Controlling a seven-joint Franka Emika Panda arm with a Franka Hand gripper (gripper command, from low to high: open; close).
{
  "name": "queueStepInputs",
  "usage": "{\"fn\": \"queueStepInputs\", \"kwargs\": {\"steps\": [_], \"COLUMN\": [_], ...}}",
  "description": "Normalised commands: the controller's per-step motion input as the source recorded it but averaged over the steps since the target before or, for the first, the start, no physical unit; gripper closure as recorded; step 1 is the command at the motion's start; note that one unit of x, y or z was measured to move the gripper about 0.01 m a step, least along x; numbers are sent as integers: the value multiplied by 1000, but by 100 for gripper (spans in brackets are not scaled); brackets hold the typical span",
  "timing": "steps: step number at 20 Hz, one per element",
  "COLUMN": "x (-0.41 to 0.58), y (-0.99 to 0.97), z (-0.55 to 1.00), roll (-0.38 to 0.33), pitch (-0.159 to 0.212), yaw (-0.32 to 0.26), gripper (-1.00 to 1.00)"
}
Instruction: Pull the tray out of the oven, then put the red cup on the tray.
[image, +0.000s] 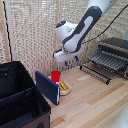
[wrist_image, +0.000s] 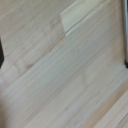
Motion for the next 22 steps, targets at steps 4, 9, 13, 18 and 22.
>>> {"fn": "queueStepInputs", "kwargs": {"steps": [4,9,13,18,22], "x": [29,107,234,249,201], "y": [261,241,95,-5,-35], "z": [272,217,79,0,0], "roll": [237,259,287,314,325], "pitch": [-39,-11,0,1,24], "yaw": [-227,-216,-214,-178,-144], "gripper": [-100,-100,-100,-100,-100]}}
